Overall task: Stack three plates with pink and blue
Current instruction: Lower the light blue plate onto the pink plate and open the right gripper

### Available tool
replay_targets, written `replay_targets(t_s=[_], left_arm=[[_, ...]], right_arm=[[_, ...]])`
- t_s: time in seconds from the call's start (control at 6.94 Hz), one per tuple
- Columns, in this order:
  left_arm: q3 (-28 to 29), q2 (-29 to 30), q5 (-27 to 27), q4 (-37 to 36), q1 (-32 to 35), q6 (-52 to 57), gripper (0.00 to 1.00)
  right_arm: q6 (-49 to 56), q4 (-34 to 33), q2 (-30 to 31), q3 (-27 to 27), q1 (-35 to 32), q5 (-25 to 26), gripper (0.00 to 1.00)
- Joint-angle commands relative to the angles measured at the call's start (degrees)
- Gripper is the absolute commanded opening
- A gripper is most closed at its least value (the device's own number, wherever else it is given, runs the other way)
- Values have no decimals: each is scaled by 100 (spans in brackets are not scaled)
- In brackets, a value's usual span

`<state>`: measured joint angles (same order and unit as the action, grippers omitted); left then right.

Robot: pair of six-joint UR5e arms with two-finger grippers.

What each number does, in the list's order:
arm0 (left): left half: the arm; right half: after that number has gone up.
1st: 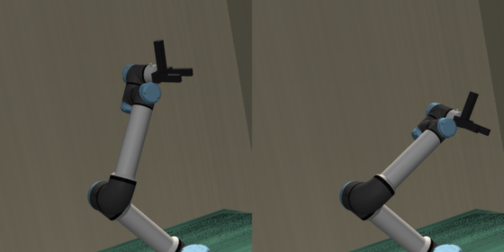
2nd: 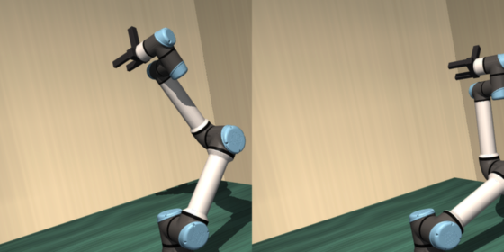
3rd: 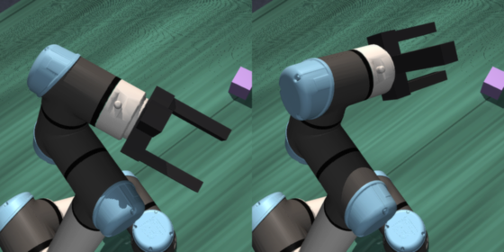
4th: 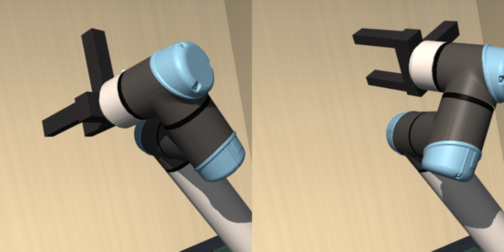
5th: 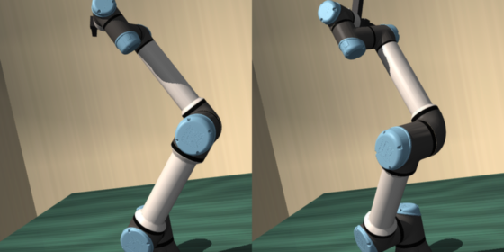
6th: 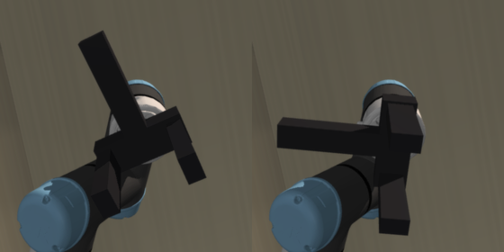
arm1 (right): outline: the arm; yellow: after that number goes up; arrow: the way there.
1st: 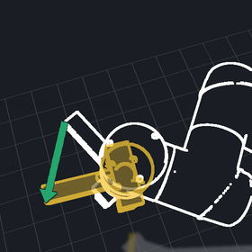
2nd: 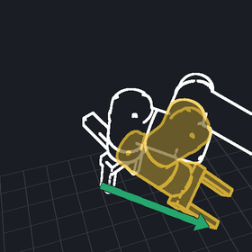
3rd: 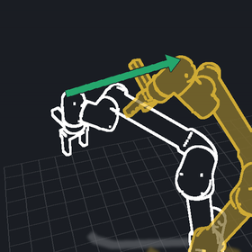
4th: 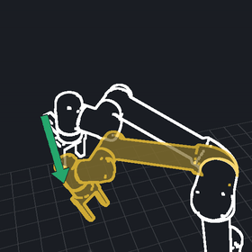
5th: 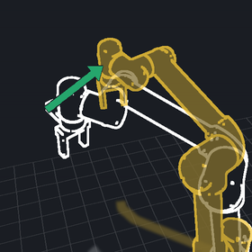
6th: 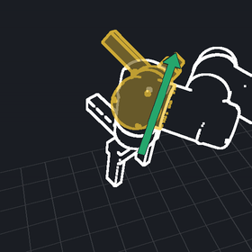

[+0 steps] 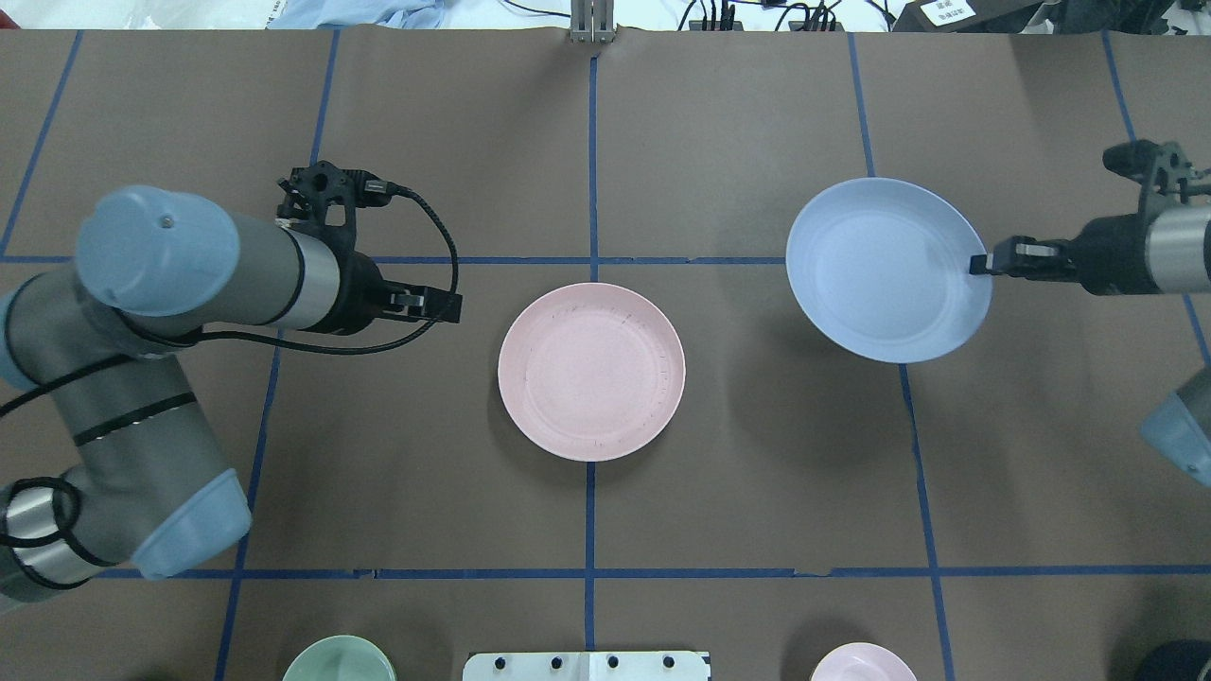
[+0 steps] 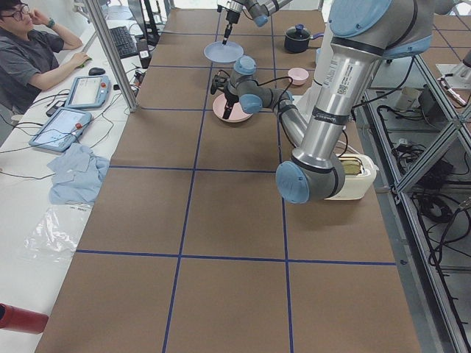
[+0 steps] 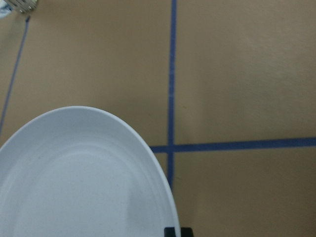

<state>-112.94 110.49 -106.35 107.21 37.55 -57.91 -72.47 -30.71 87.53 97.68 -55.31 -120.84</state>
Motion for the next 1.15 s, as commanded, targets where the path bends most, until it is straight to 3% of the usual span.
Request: replay_targets(t_s=[0.0, 0.29, 0.43, 0.58, 0.72, 0.86, 1.01], left_arm=[[-736, -632, -430, -805, 872, 1660, 100], [-695, -932, -720, -816, 1481, 2580, 100], [-694, -933, -721, -816, 1483, 2583, 100], [-694, -933, -729, -816, 1483, 2574, 100], [-694, -933, -729, -816, 1483, 2574, 100], [-694, -942, -729, -816, 1483, 2574, 100], [-694, -942, -729, -816, 1483, 2574, 100]], right_arm=[[-662, -1090, -779, 477, 560, 426, 0], [-829, -2887, -1339, 1172, 1816, 1645, 0], [-935, -3376, -1648, 1139, 2483, 2399, 0], [-936, -3650, -1808, 1104, 2872, 2798, 0], [-953, -3714, -1870, 1095, 3050, 2907, 53], [-953, -3723, -1923, 1043, 3183, 3334, 99], [-953, -3941, -2106, 1008, 3158, 3347, 99]])
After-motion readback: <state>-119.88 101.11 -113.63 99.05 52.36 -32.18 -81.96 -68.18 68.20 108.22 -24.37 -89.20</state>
